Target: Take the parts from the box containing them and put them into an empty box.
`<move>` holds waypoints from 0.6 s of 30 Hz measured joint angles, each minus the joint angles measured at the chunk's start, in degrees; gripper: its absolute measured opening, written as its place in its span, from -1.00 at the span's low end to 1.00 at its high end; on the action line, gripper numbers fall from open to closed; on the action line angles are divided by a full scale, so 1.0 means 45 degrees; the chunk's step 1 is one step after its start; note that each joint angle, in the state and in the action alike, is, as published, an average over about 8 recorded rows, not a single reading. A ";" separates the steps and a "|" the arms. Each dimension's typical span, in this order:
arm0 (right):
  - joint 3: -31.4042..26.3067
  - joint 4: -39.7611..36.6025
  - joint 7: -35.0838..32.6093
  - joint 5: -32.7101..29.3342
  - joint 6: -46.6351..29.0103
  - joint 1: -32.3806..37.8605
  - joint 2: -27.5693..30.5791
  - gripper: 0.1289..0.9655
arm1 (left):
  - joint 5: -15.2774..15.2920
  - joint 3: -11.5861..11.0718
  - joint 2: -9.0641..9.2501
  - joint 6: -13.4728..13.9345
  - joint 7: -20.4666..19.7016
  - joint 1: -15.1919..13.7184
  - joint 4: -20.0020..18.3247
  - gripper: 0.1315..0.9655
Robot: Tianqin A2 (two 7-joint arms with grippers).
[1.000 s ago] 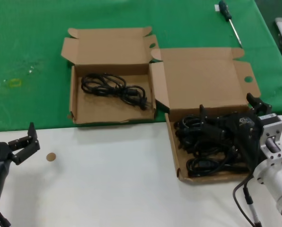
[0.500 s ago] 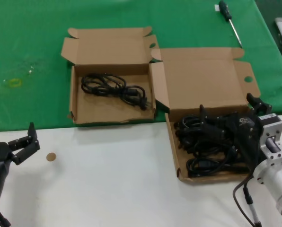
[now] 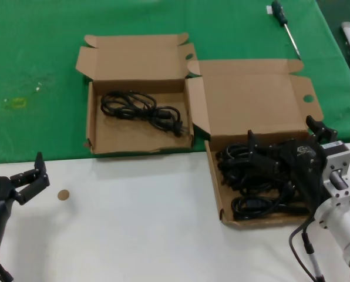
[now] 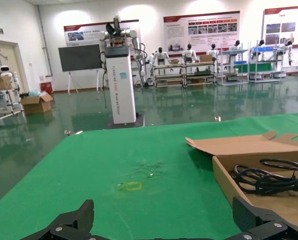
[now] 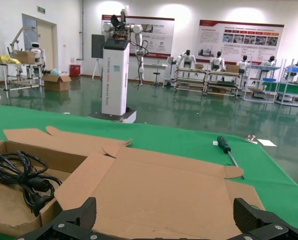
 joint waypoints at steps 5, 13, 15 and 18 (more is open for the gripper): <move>0.0000 0.0000 0.0000 0.0000 0.0000 0.0000 0.0000 1.00 | 0.0000 0.0000 0.0000 0.0000 0.0000 0.0000 0.0000 1.00; 0.0000 0.0000 0.0000 0.0000 0.0000 0.0000 0.0000 1.00 | 0.0000 0.0000 0.0000 0.0000 0.0000 0.0000 0.0000 1.00; 0.0000 0.0000 0.0000 0.0000 0.0000 0.0000 0.0000 1.00 | 0.0000 0.0000 0.0000 0.0000 0.0000 0.0000 0.0000 1.00; 0.0000 0.0000 0.0000 0.0000 0.0000 0.0000 0.0000 1.00 | 0.0000 0.0000 0.0000 0.0000 0.0000 0.0000 0.0000 1.00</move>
